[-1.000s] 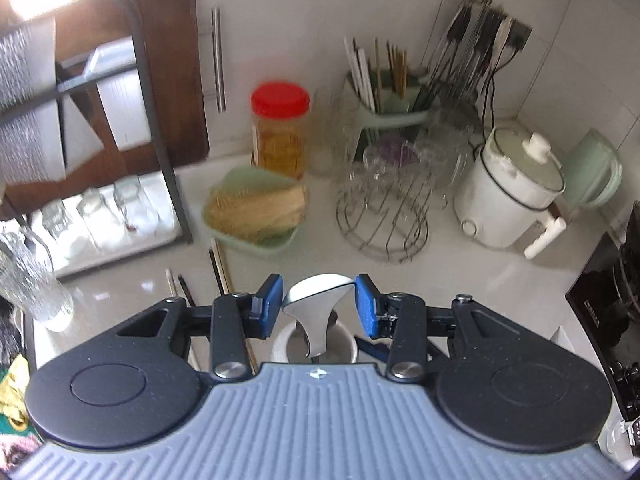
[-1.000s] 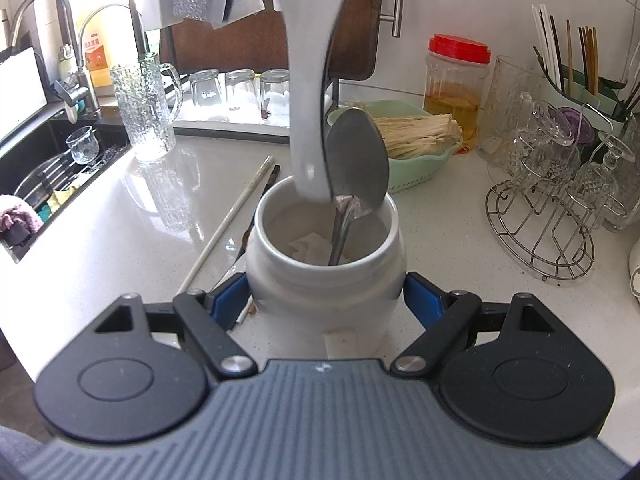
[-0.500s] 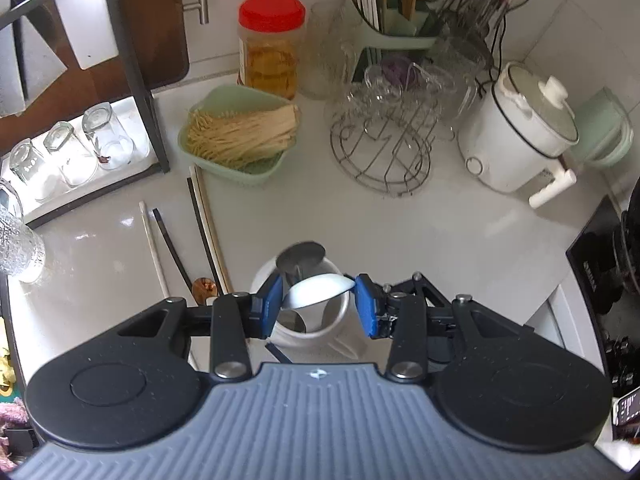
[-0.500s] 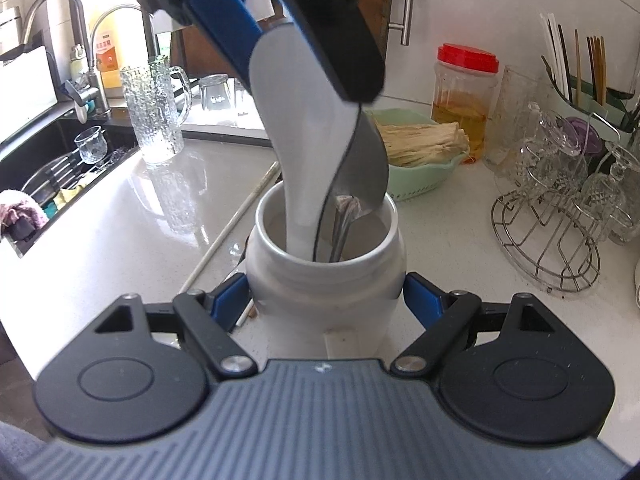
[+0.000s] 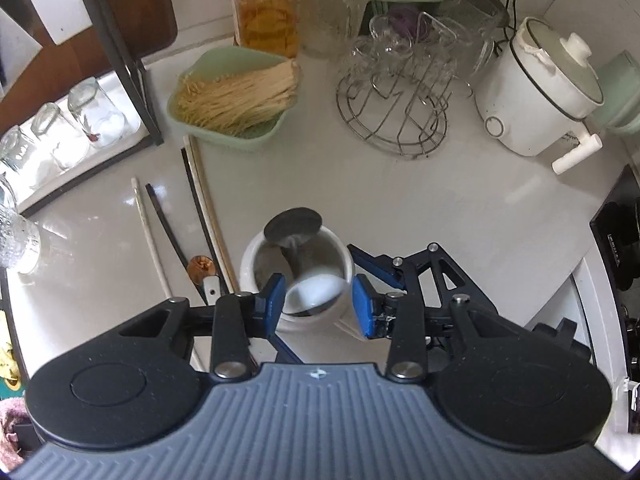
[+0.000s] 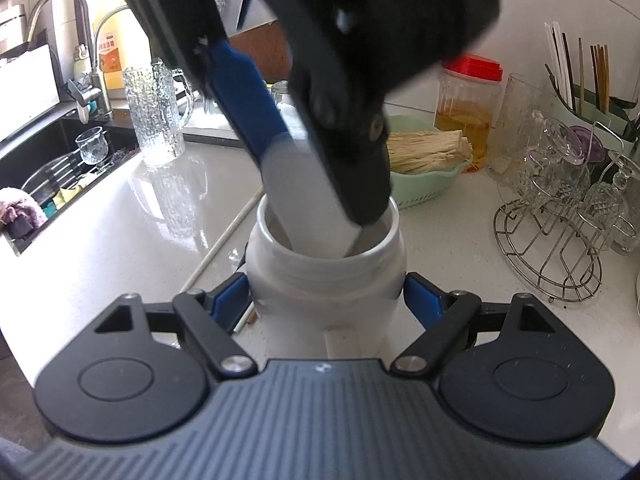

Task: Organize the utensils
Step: 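Lower the ceramic spoon handle-first into the mug and open the left gripper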

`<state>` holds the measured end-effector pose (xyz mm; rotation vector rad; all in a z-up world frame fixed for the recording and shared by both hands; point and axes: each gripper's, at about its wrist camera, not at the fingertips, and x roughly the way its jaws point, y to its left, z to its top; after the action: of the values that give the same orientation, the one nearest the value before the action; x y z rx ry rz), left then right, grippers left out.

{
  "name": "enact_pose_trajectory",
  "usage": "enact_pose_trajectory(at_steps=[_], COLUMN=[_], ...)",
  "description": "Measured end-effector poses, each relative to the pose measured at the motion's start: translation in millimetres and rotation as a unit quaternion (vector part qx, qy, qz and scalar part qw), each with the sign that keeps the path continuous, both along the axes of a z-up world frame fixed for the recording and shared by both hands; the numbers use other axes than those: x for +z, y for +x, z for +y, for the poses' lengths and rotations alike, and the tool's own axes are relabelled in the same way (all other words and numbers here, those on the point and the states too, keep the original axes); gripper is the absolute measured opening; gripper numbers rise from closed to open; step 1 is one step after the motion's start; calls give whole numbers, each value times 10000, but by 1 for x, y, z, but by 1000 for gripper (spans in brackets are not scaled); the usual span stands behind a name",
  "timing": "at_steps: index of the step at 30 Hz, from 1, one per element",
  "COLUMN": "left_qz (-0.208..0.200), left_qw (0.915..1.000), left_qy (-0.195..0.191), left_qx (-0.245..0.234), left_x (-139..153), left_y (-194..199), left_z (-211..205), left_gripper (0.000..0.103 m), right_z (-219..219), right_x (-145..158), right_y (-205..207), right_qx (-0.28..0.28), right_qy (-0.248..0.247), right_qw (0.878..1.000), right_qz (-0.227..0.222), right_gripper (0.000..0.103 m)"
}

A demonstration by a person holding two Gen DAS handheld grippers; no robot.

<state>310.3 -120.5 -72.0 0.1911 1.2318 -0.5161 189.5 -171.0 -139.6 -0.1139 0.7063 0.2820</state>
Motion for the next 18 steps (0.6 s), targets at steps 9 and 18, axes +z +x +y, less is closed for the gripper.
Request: enact_pose_trajectory(at_steps=[9, 18], left_qz=[21, -333], left_qw=[9998, 9986], left_qy=[116, -85], left_qx=[152, 404], left_x=[-9, 15], left_y=[1, -8], left_z=[4, 12], left_gripper=[42, 43], right_z=[-2, -2], right_x=[0, 1], right_y=[-2, -1], right_qx=[14, 80], right_qy=[22, -3], right_qw=[10000, 10000], right_qz=[-23, -20], right_gripper=[86, 86])
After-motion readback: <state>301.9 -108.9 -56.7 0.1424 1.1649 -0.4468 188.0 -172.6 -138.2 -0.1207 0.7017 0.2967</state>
